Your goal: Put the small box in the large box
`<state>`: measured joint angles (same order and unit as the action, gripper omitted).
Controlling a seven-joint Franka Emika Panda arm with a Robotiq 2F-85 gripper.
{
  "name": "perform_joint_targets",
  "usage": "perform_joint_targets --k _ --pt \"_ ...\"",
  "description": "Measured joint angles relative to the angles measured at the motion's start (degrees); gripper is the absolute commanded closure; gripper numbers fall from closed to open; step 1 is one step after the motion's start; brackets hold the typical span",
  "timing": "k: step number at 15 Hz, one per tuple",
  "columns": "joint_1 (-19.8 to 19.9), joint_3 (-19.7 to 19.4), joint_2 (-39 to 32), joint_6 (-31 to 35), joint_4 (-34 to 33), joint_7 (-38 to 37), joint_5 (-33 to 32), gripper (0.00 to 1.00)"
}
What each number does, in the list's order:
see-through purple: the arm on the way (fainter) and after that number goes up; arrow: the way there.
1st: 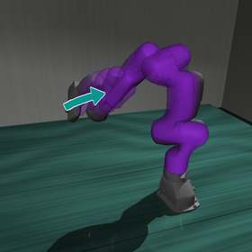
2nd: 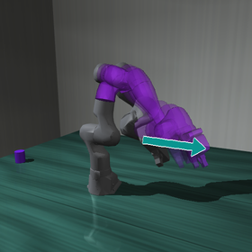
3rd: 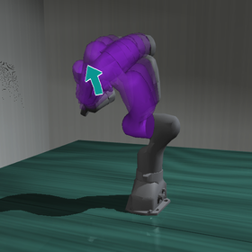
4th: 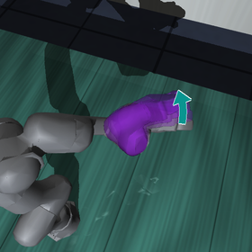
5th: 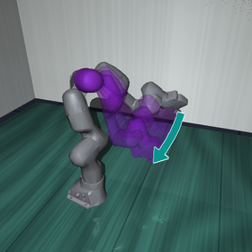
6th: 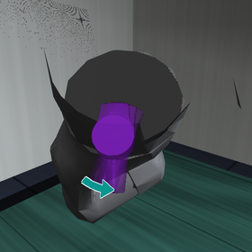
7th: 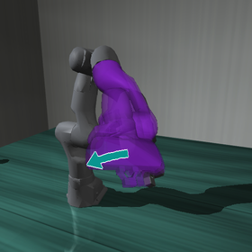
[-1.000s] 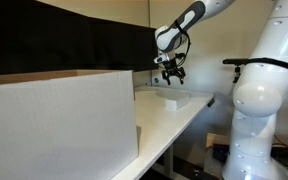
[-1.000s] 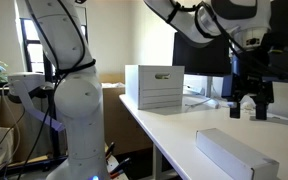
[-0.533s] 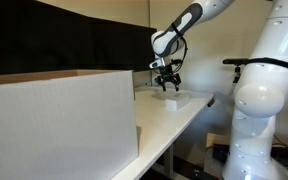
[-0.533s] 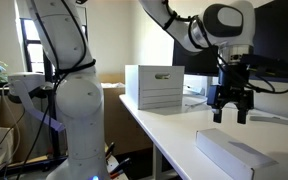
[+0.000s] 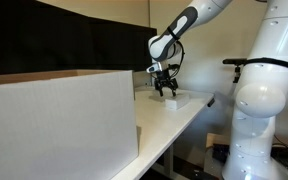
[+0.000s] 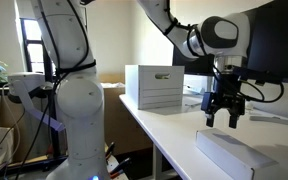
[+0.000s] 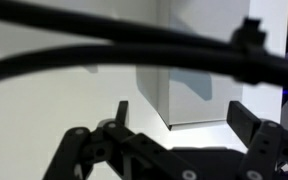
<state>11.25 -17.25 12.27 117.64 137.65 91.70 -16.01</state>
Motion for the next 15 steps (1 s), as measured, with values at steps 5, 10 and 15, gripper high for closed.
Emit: perform_joint_targets --k 5,10,15 --pt "0.0 -0.5 -0.1 0.7 2.1 0.0 0.0 0.00" --pt "0.1 -0.5 0.1 1.3 2.9 0.0 -0.4 0.00" --pt "0.1 -0.5 0.1 1.3 2.9 0.0 -0.4 0.00"
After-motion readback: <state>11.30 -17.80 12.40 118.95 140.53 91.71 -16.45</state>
